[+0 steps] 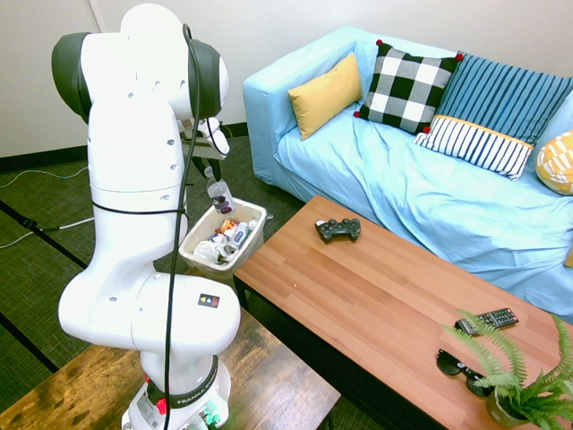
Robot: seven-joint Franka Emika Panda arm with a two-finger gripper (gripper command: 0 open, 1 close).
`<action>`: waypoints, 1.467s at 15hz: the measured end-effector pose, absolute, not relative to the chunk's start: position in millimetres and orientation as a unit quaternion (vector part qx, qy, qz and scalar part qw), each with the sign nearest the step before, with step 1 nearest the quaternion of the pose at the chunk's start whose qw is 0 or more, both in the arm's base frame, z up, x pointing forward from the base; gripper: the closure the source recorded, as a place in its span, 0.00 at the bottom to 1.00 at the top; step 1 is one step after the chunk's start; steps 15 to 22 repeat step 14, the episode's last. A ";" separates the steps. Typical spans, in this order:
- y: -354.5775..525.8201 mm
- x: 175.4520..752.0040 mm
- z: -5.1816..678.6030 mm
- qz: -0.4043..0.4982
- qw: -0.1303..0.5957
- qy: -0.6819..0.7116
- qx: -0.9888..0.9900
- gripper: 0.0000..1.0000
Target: Throw the bottle in the trash bin
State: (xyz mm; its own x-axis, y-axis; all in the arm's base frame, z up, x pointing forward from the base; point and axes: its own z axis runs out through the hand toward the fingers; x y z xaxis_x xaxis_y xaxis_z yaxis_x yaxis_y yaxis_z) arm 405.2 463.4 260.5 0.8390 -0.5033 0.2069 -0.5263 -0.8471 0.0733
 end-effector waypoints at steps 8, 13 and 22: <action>455.5 416.0 273.5 0.089 0.059 -0.274 0.956 0.00; 455.1 415.9 273.4 0.084 0.058 -0.276 0.956 0.00; 454.7 416.4 274.1 0.083 0.058 -0.276 0.956 0.00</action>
